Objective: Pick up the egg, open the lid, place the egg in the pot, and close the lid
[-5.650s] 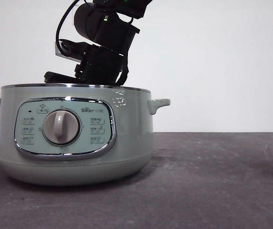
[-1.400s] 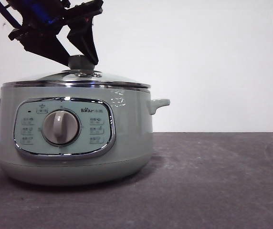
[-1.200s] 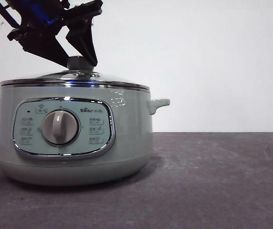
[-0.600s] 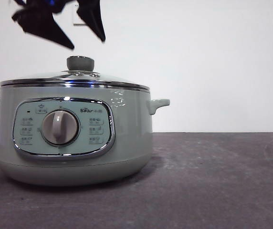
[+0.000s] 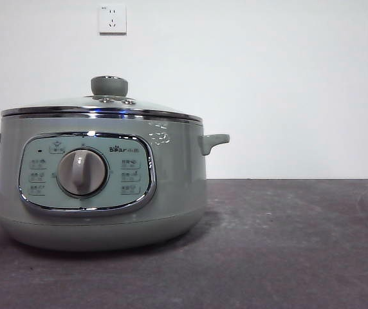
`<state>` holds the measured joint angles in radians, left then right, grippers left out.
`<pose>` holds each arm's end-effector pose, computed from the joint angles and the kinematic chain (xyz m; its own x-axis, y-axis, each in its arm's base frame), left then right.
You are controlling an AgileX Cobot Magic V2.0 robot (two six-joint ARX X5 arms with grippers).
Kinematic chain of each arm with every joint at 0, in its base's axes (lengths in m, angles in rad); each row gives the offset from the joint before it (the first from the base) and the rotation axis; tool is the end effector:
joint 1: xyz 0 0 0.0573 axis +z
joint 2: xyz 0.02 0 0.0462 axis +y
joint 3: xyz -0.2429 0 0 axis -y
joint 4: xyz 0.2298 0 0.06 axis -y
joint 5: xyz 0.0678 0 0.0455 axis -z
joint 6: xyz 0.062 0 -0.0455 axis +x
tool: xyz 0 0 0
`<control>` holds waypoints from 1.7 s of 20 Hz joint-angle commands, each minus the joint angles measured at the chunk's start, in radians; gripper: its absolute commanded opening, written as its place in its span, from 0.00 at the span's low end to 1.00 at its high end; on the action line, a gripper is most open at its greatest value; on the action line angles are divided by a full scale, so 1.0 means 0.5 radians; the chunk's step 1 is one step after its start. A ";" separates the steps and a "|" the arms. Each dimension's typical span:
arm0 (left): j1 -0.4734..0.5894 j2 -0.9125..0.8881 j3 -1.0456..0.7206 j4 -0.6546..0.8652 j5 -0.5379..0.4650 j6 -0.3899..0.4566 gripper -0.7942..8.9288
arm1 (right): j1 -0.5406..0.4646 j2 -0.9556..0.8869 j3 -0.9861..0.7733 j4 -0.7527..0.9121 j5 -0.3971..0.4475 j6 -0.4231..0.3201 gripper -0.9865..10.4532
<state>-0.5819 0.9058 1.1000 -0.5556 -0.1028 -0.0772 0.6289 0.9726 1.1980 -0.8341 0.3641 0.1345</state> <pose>0.1749 -0.1074 0.3521 0.8337 -0.4257 -0.3517 0.4423 0.8961 -0.0360 0.1722 0.0980 0.3422 0.8294 0.1630 -0.5343 -0.2486 0.9642 -0.0918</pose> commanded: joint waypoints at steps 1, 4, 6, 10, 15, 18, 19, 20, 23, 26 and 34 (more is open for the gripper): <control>-0.005 -0.024 -0.018 -0.070 -0.056 0.060 0.07 | 0.007 -0.090 -0.203 0.141 -0.108 -0.021 0.08; -0.005 -0.108 -0.153 -0.044 -0.214 0.058 0.07 | 0.017 -0.240 -0.454 0.395 -0.256 -0.084 0.08; -0.005 -0.197 -0.304 0.039 -0.214 0.058 0.07 | 0.035 -0.340 -0.601 0.547 -0.262 -0.127 0.08; -0.005 -0.388 -0.610 0.237 -0.205 0.056 0.07 | 0.055 -0.482 -0.783 0.661 -0.259 -0.166 0.08; -0.002 -0.368 -0.615 0.091 -0.210 0.002 0.08 | 0.052 -0.480 -0.783 0.655 -0.246 -0.161 0.09; -0.002 -0.363 -0.615 0.085 -0.208 0.002 0.08 | 0.052 -0.480 -0.783 0.655 -0.246 -0.161 0.09; -0.002 -0.363 -0.615 0.085 -0.209 0.002 0.08 | 0.052 -0.480 -0.783 0.655 -0.246 -0.161 0.09; -0.002 -0.363 -0.615 0.085 -0.209 0.002 0.08 | 0.052 -0.480 -0.783 0.655 -0.246 -0.161 0.09; -0.006 -0.385 -0.618 0.063 -0.205 0.046 0.08 | 0.052 -0.479 -0.783 0.655 -0.246 -0.161 0.09; 0.141 -0.644 -0.681 0.008 -0.177 0.215 0.08 | 0.052 -0.480 -0.783 0.655 -0.246 -0.161 0.09; 0.815 -1.428 -1.435 0.517 0.014 0.210 0.08 | 0.052 -0.481 -0.783 0.655 -0.246 -0.161 0.09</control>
<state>-0.1757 0.1913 0.3912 -0.3027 -0.1001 0.0166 0.6544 0.7341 0.8162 -0.5152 0.2382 0.0593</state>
